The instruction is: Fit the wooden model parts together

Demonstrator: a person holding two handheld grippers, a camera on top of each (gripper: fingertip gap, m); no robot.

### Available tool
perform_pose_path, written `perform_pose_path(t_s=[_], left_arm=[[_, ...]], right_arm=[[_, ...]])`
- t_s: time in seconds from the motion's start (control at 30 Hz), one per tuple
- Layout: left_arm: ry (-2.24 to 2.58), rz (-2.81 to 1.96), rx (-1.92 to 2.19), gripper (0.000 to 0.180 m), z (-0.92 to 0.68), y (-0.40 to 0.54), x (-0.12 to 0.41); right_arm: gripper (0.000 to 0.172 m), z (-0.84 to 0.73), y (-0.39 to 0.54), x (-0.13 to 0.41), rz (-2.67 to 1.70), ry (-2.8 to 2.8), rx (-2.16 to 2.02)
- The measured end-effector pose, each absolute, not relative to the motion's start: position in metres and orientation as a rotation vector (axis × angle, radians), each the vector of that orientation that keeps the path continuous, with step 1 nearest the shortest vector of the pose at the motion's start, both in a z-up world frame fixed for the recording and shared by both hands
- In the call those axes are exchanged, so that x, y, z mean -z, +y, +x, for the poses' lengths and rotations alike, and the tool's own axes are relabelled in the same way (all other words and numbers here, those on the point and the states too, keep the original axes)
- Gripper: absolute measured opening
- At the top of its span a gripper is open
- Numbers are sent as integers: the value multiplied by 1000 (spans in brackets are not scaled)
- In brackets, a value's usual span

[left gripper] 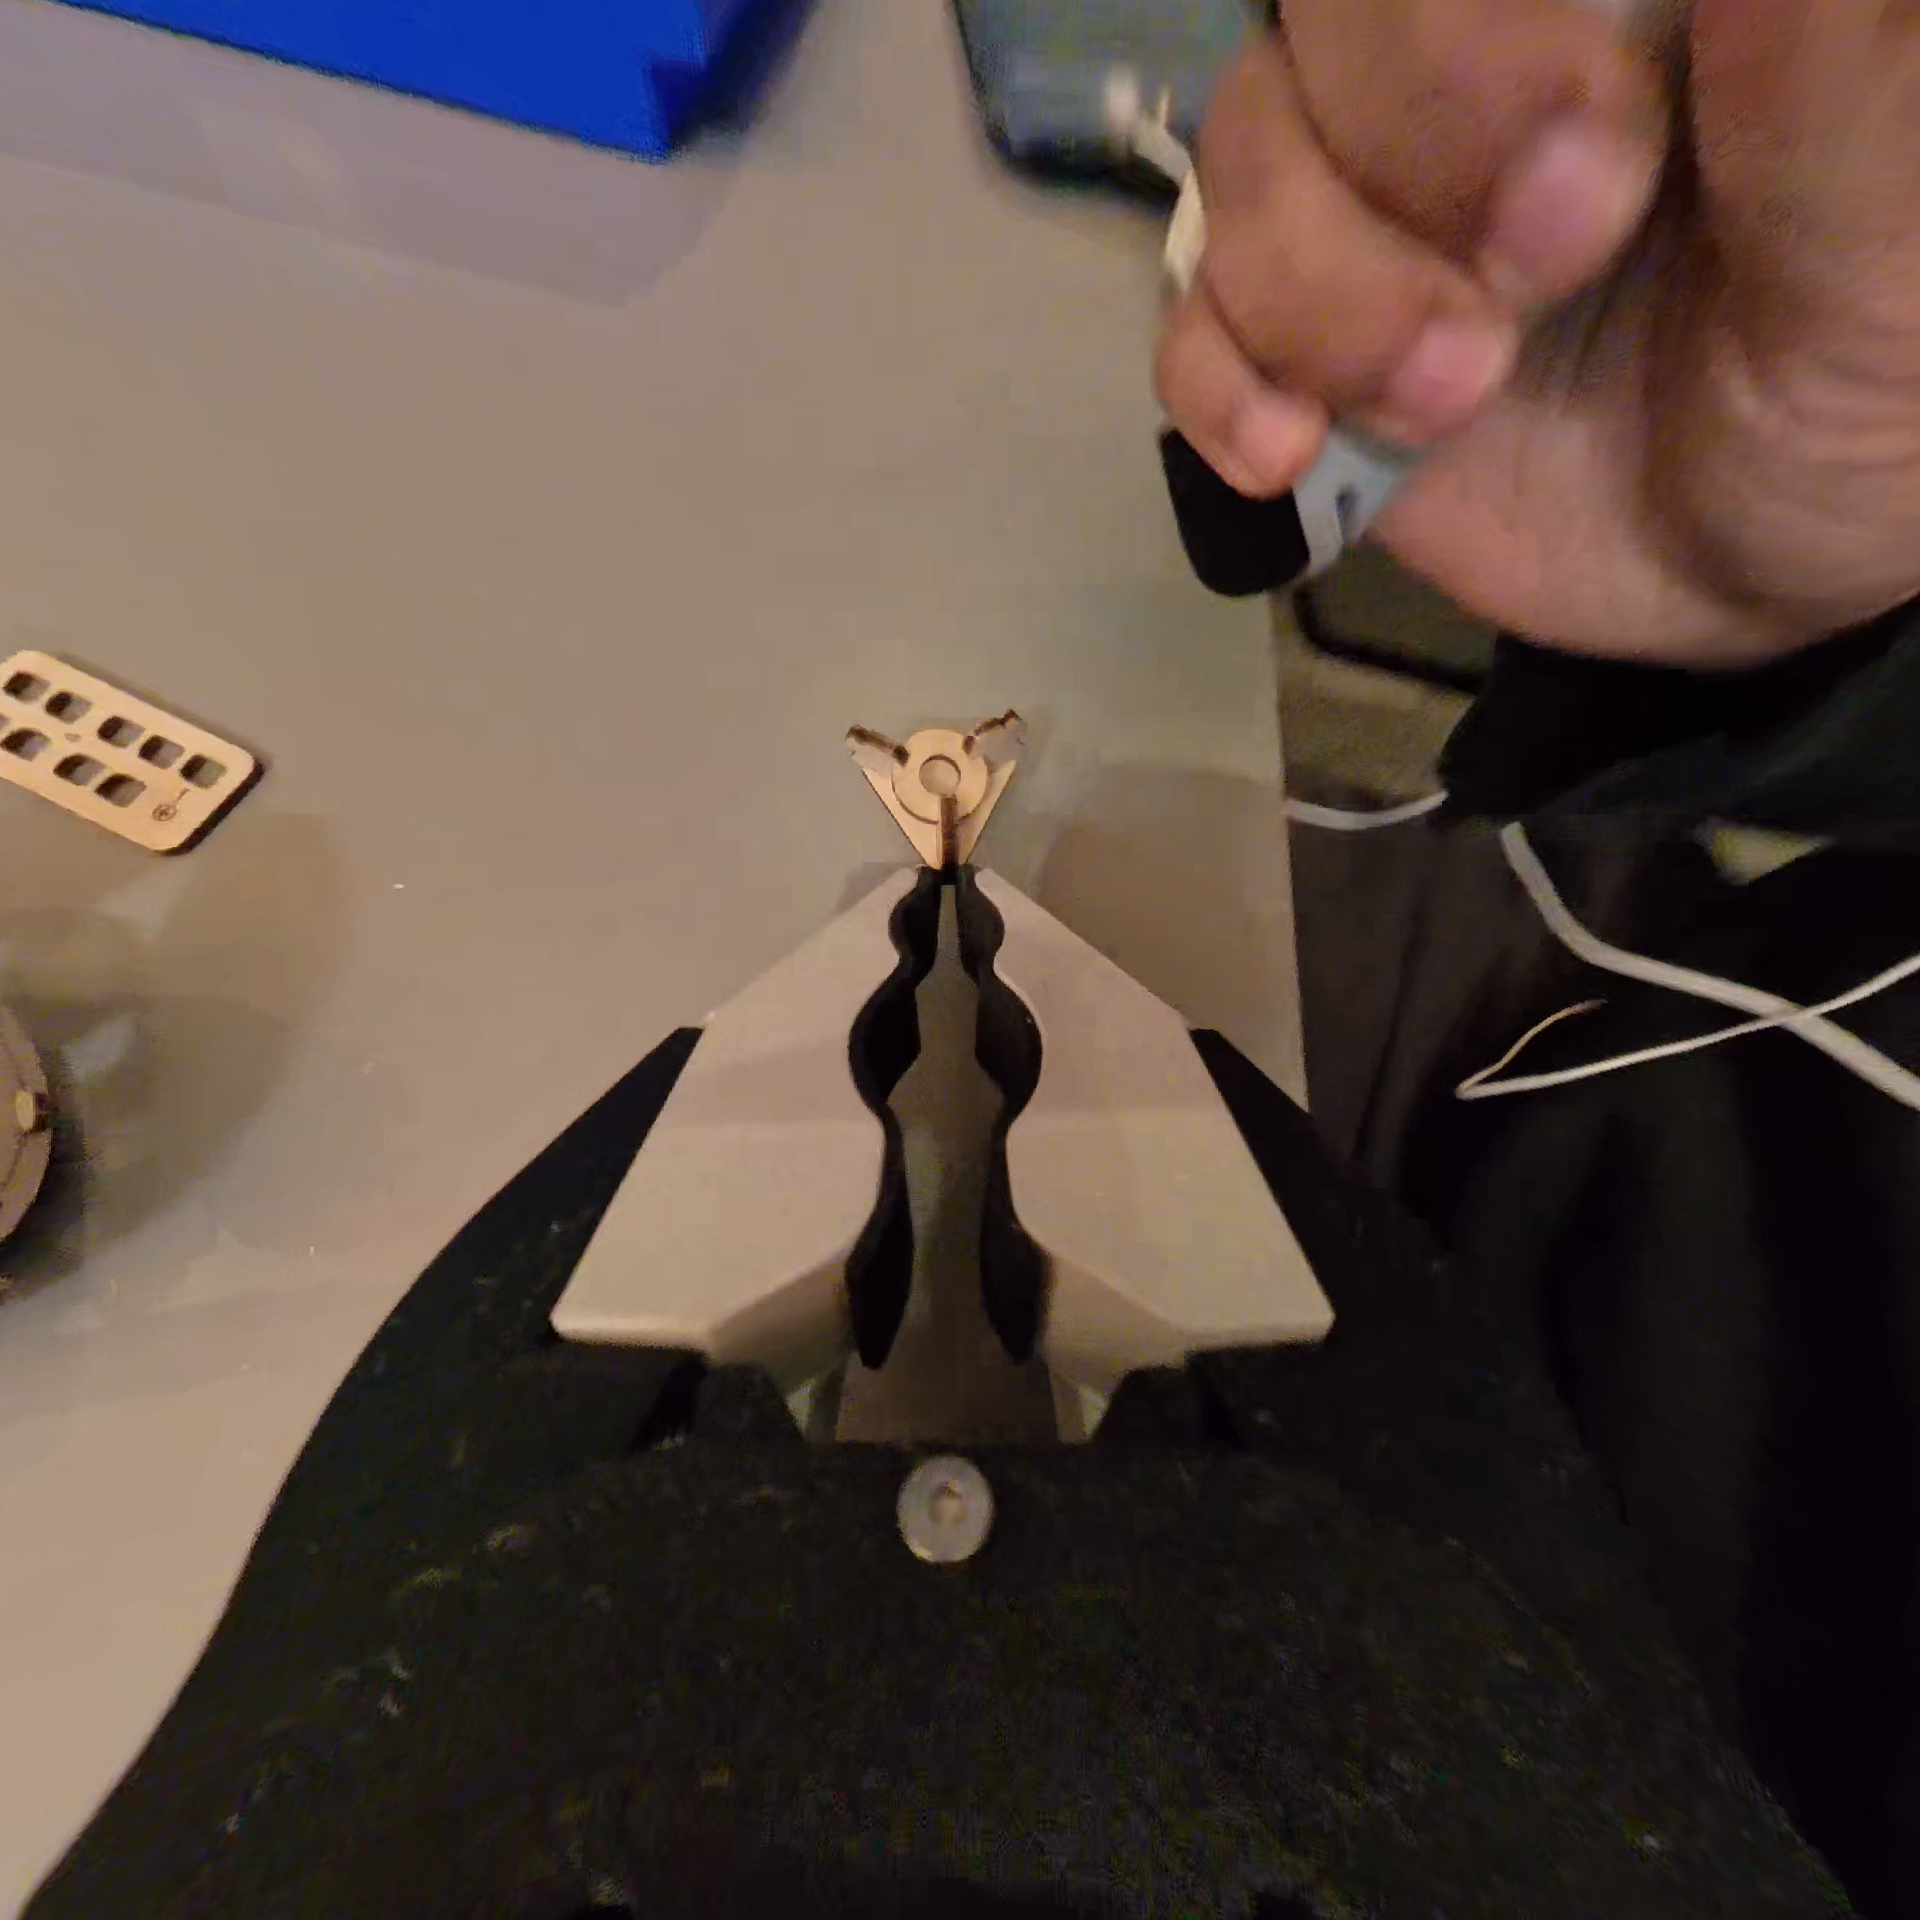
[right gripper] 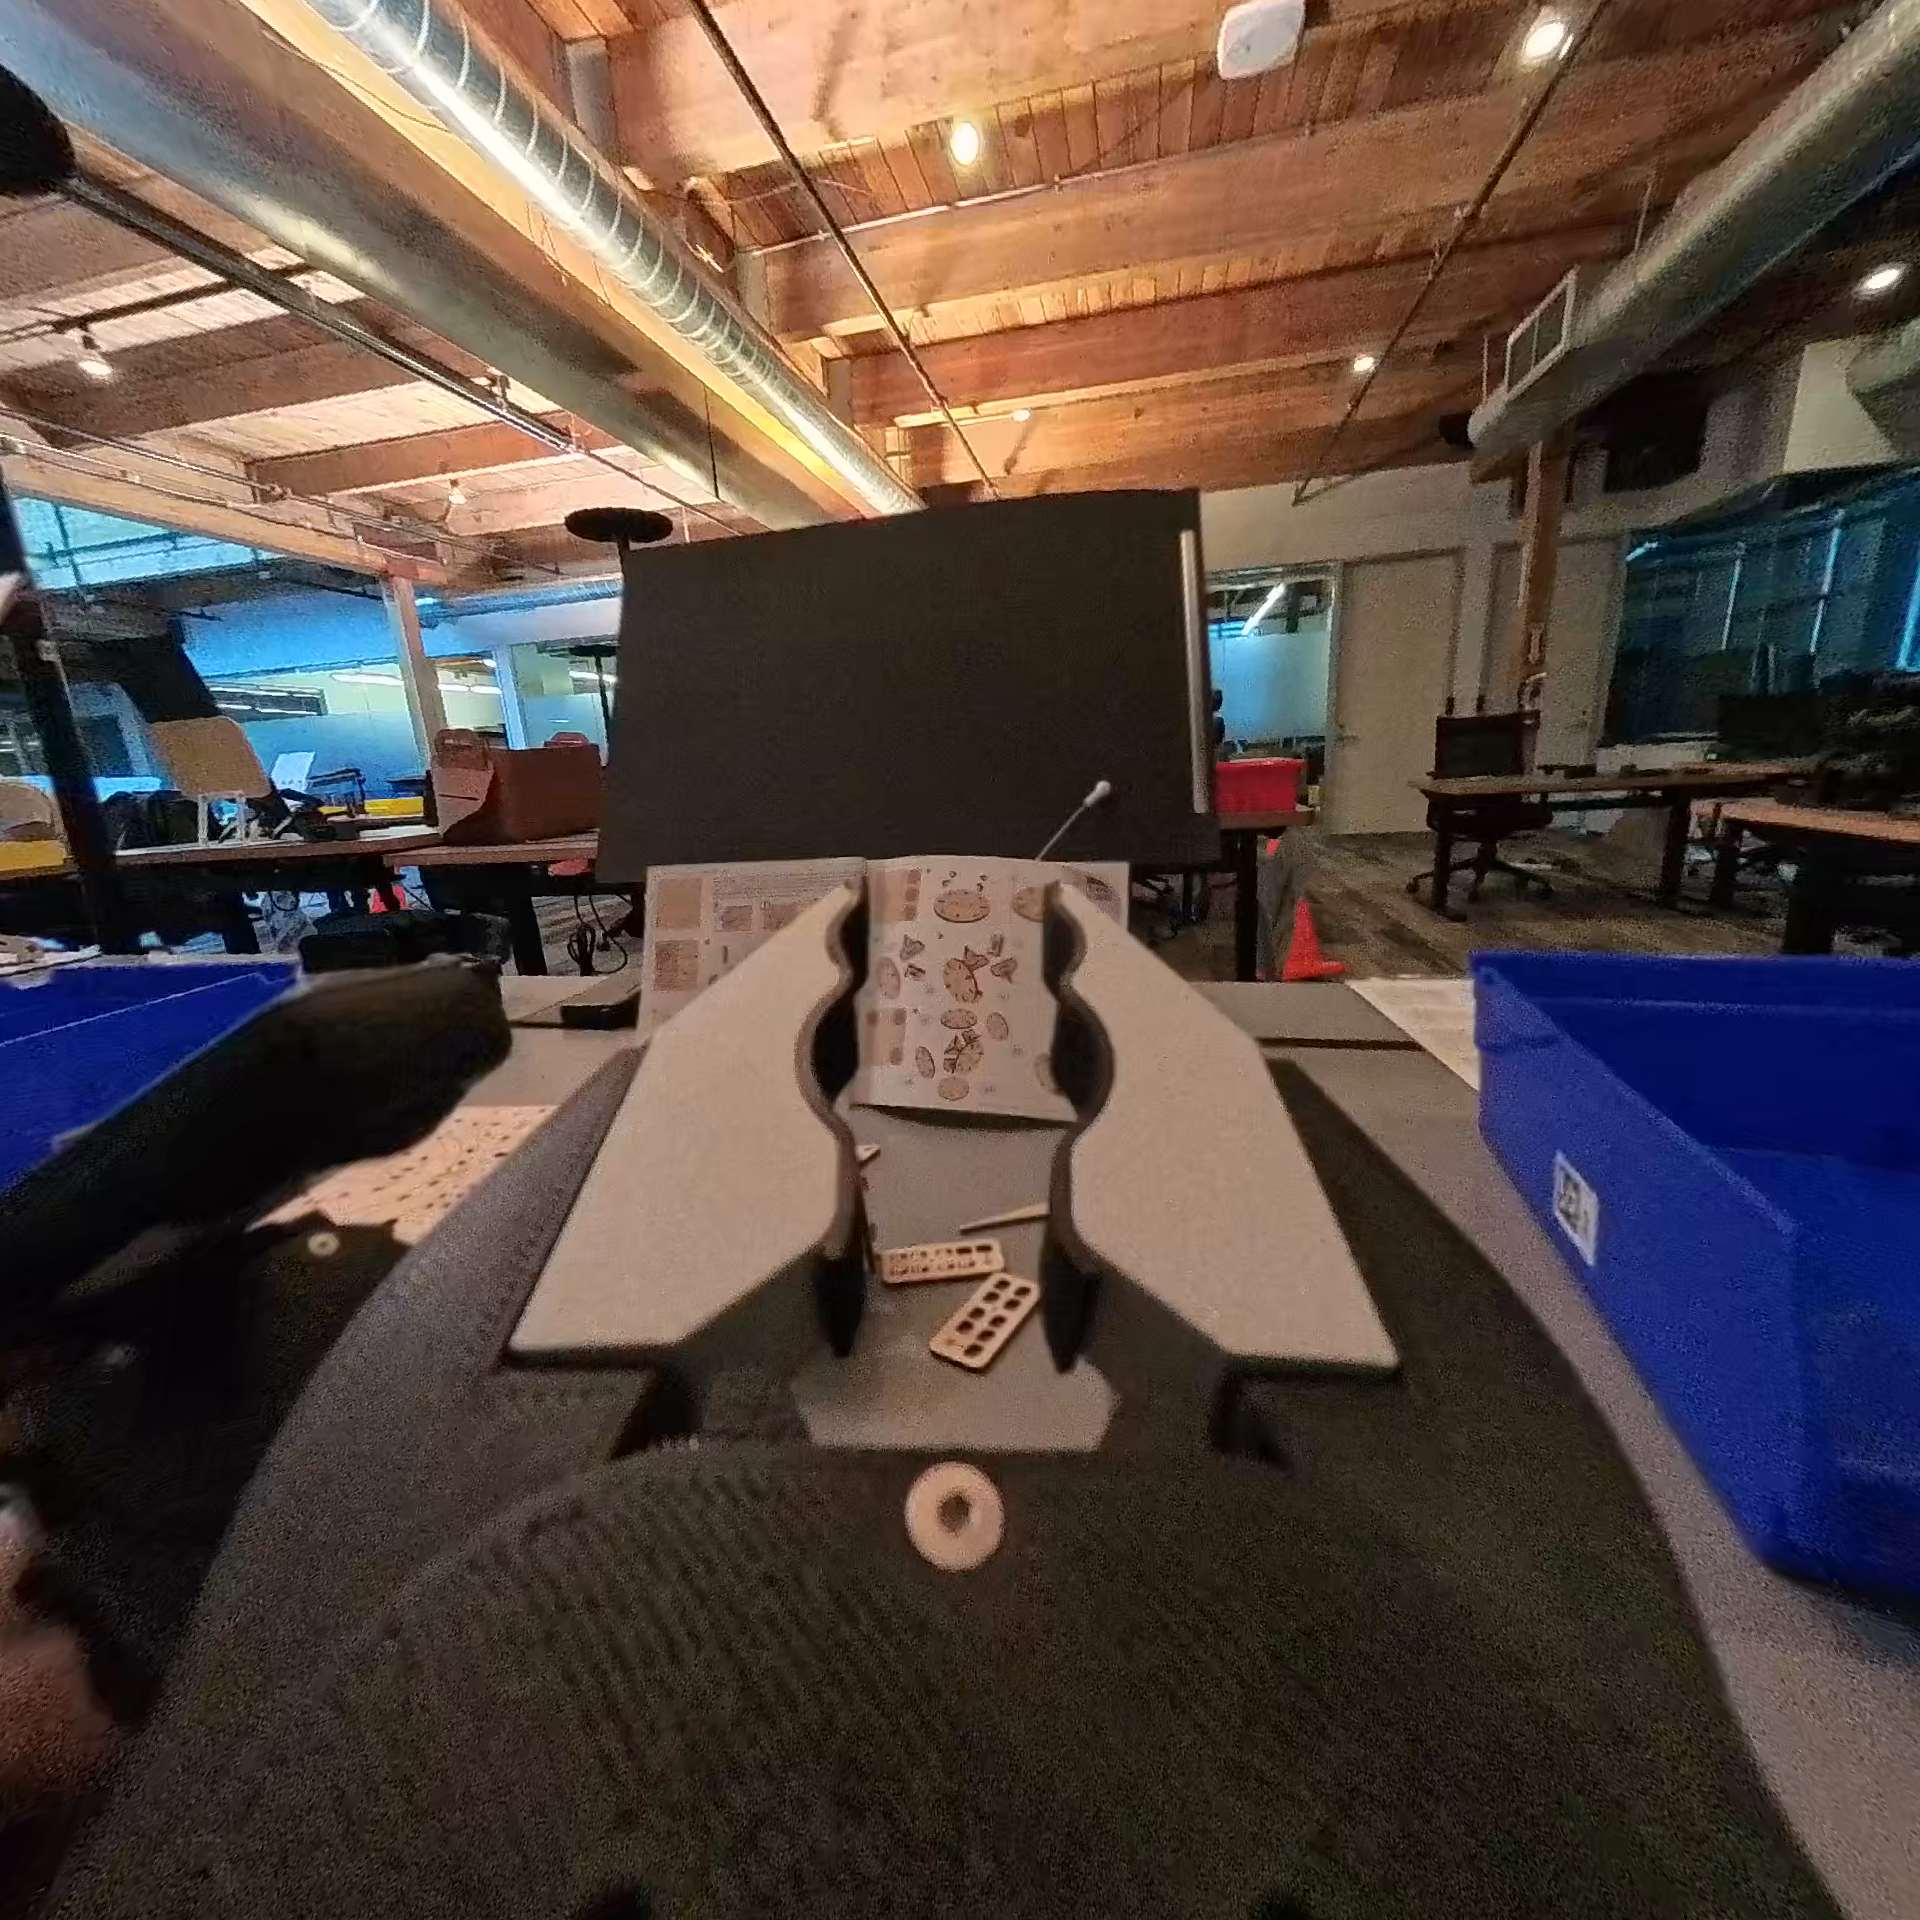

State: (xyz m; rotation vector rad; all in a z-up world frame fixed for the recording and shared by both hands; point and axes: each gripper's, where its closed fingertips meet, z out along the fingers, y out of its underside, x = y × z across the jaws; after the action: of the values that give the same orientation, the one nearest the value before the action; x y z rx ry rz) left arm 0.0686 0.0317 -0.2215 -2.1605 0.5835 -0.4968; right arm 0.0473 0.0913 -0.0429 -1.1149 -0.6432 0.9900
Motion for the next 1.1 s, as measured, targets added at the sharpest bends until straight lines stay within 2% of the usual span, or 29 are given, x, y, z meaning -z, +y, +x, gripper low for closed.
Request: perform_pose_path(t_s=[0.13, 0.37, 0.43, 0.5, 0.67, 0.73, 0.83, 1.1], left_arm=[[290, -1933, 927, 0, 51, 32, 181], [221, -1666, 1294, 0, 53, 18, 138], [229, -1636, 1338, 0, 54, 14, 134], [235, -1609, 1376, 0, 55, 11, 130], [254, -1563, 1461, 0, 59, 5, 124], [272, -1552, 1481, 0, 61, 2, 122], [287, -1559, 1474, 0, 63, 1, 123], [307, -1574, 1441, 0, 65, 1, 125]], right_arm=[[57, 61, 78, 47, -1037, -730, -960], [56, 51, 38, 99, -1115, -1142, -1132], [65, 48, 31, 107, -1116, -1225, -1134], [62, 49, 23, 109, -1066, -1269, -1148], [42, 56, 10, 109, -974, -1329, -1171], [28, 57, 9, 108, -935, -1343, -1140], [20, 59, 10, 106, -901, -1341, -1093], [33, 58, 7, 105, -927, -1346, -1120]])
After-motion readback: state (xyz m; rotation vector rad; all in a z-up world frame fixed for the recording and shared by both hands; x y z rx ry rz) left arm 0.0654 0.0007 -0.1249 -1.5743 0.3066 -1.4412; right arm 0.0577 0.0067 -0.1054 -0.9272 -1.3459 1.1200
